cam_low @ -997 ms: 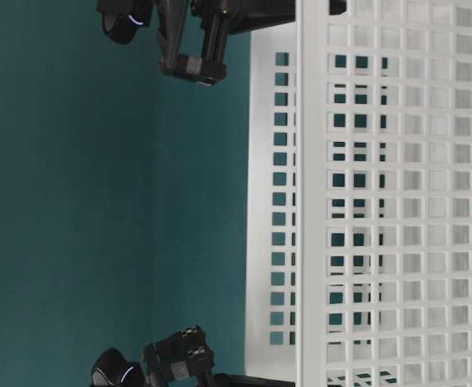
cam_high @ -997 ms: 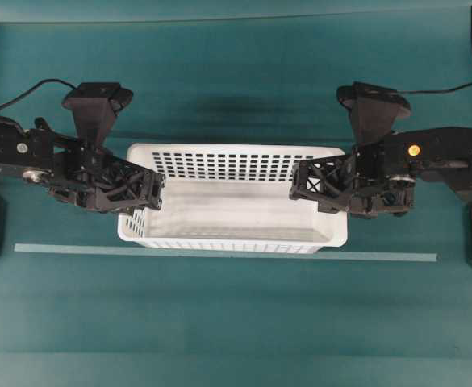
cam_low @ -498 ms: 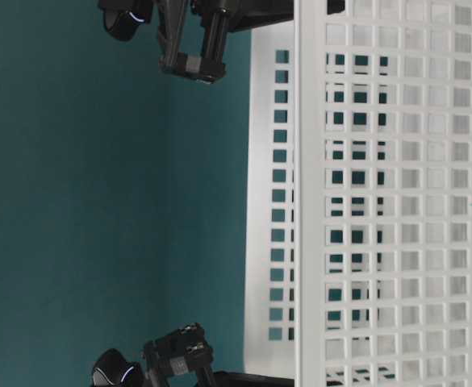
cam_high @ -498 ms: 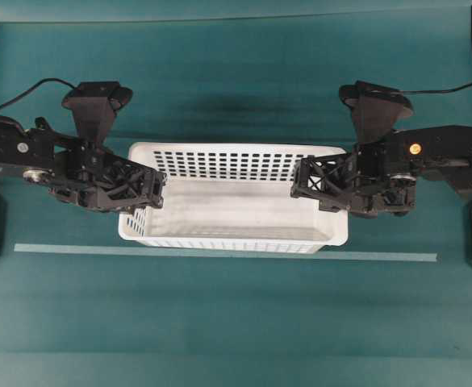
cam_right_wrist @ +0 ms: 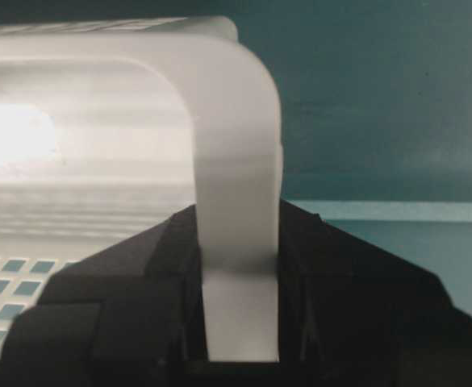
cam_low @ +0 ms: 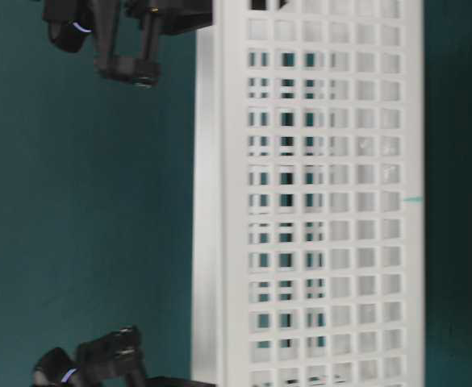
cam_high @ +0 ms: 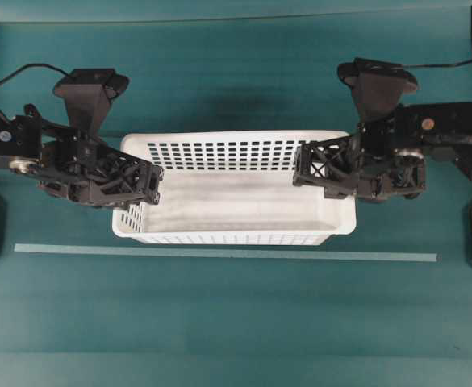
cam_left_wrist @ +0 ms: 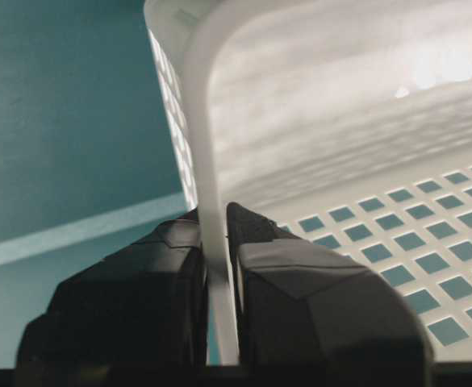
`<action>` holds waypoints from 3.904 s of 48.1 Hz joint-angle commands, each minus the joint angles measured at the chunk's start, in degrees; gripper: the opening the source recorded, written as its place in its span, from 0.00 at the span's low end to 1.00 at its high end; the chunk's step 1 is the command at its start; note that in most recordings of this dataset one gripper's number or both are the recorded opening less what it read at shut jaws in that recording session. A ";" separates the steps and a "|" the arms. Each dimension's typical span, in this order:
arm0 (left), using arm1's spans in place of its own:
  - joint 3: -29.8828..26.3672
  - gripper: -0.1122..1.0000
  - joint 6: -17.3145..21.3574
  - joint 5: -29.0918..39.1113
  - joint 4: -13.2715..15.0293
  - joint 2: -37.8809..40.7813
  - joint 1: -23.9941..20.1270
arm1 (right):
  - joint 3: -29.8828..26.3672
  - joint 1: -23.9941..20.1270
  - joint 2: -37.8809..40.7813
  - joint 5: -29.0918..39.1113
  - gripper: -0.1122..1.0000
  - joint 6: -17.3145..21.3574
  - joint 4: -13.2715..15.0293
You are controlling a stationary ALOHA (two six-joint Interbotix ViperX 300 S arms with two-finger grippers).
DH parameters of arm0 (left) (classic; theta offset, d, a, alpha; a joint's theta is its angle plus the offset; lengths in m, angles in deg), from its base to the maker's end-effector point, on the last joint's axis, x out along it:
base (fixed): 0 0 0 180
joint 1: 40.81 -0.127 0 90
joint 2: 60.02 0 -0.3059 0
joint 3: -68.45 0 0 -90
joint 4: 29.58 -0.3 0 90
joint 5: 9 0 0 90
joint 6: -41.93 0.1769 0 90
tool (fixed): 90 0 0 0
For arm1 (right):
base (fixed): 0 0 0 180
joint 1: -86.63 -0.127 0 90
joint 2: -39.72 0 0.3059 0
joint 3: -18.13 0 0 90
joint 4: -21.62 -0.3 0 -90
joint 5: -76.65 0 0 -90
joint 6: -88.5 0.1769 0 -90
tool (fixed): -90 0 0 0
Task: Lift the white basket with both hands.
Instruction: 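Lift the basket with both grippers and pull it back, then lower the held basket forward back onto the table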
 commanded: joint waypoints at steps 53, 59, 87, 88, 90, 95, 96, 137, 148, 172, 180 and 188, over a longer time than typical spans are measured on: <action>-24.96 0.14 2.11 25.31 -0.44 -8.44 1.93 | -27.25 1.85 -4.48 28.12 0.29 -7.03 -3.25; -27.60 0.14 2.20 25.93 -0.44 -8.35 1.58 | -30.06 1.93 -4.39 30.94 0.29 -7.21 -3.08; -41.57 0.14 5.89 34.10 -0.44 -4.48 0.79 | -41.13 1.14 -3.25 39.64 0.29 -8.17 -3.08; -42.45 0.14 6.15 34.80 -0.44 -4.04 0.70 | -41.57 1.05 -3.16 39.81 0.29 -8.17 -3.08; -43.68 0.14 6.50 35.77 -0.53 -3.60 0.62 | -42.54 0.97 -2.99 40.34 0.29 -8.26 -3.08; -46.41 0.14 7.03 37.88 -0.44 -2.55 0.53 | -44.65 0.62 -2.37 42.10 0.29 -8.44 -3.08; -46.85 0.14 7.21 38.32 -0.44 -2.37 0.53 | -44.91 0.62 -2.37 42.45 0.29 -8.44 -3.08; -51.24 0.14 8.96 40.87 -0.53 -0.88 0.26 | -48.60 0.35 -1.32 44.74 0.29 -9.58 -2.99; -50.98 0.14 8.96 40.87 -0.53 -0.79 0.26 | -48.43 0.35 -1.05 44.74 0.29 -10.02 -3.08; -47.55 0.14 8.79 42.54 -0.44 -1.14 -0.35 | -46.23 0.79 0.09 44.47 0.29 -12.57 -3.08; -42.45 0.14 8.88 40.69 -0.53 -1.49 0.53 | -41.48 0.79 0.35 43.15 0.29 -13.62 -3.08; -35.51 0.14 8.79 38.06 -0.44 -3.08 1.32 | -36.04 1.14 0.00 39.29 0.29 -14.59 -3.08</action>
